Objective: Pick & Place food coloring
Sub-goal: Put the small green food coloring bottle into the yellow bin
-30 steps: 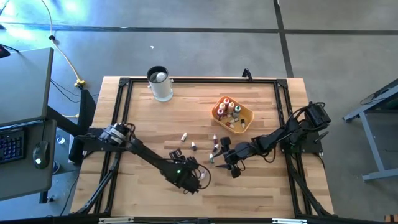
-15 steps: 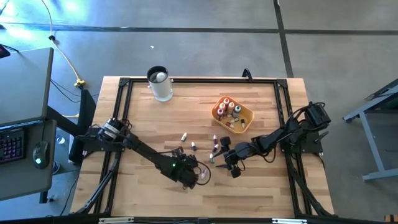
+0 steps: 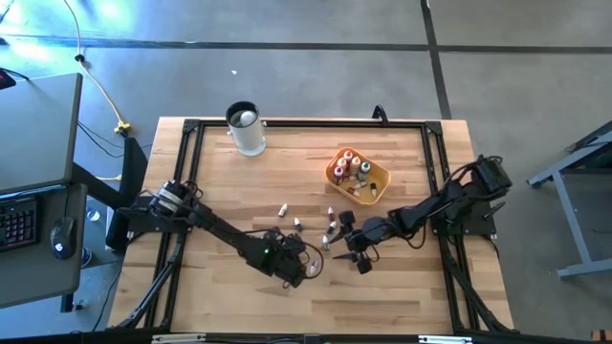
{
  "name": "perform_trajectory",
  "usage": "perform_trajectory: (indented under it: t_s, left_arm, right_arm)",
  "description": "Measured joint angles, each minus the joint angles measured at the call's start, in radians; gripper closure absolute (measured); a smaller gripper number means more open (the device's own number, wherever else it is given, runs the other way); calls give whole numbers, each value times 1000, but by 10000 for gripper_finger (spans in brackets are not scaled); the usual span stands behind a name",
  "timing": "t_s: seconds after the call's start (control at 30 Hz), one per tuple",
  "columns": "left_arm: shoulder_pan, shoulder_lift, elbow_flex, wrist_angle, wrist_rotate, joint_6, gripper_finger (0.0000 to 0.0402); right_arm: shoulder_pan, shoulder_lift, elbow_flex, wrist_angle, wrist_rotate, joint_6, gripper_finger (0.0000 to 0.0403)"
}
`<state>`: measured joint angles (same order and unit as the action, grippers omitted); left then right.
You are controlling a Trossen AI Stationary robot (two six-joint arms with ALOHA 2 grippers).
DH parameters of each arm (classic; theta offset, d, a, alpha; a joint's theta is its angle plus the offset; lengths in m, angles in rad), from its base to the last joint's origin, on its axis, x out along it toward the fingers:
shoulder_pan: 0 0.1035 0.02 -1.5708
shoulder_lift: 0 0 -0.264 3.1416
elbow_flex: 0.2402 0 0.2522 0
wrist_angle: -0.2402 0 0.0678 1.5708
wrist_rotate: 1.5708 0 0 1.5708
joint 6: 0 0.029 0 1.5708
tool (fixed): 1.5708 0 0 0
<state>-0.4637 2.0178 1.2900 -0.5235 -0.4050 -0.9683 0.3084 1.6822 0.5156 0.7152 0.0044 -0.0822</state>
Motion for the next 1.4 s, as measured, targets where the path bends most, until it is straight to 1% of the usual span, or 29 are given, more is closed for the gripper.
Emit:
perform_trajectory:
  t_s: [0.07,0.13,0.3,0.4,0.5,0.6,0.67,0.77,0.8,0.87,0.93,0.97,1.1,1.17,1.23,1.27,1.3,1.4]
  left_arm:
    - [0,0,0,-2,20,-1,245]
    - [0,0,0,1,26,-3,263]
    - [-1,0,1,7,22,-5,324]
    - [-1,2,23,-3,-23,-5,343]
    - [10,11,70,4,-85,5,339]
    - [46,9,135,63,-179,97,326]
    - [84,7,175,116,-239,212,324]
    - [169,13,224,278,-243,429,326]
    - [202,20,238,350,-229,497,327]
    - [268,24,249,438,-198,610,328]
    - [334,38,263,538,-138,673,329]
    - [366,46,267,586,-101,681,329]
    - [467,62,261,623,39,675,329]
    - [498,86,266,650,70,675,329]
    - [521,93,259,623,70,676,328]
    - [527,102,260,643,64,676,325]
    - [528,113,264,672,44,682,320]
    - [536,124,262,667,-13,736,296]
  right_arm:
    - [0,-51,0,-19,-37,41,196]
    - [0,-131,0,-72,-76,75,196]
    - [0,-408,0,-310,-168,142,204]
    - [5,-591,0,-470,-187,224,215]
    - [13,-766,0,-603,-191,326,229]
    - [32,-934,0,-713,-193,392,245]
    - [46,-1028,1,-774,-193,390,254]
    - [66,-1138,1,-854,-175,366,264]
    - [72,-1165,1,-874,-162,366,267]
    - [83,-1210,1,-924,-138,371,270]
    - [90,-1239,1,-961,-109,371,273]
    - [93,-1249,1,-987,-104,371,273]
    - [94,-1266,0,-1014,-87,371,274]
    - [94,-1264,0,-1010,-75,370,274]
    - [94,-1262,0,-1014,-74,370,274]
    - [94,-1263,0,-1014,-74,370,274]
    - [94,-1263,0,-1014,-74,370,274]
    - [94,-1264,0,-1010,-74,370,274]
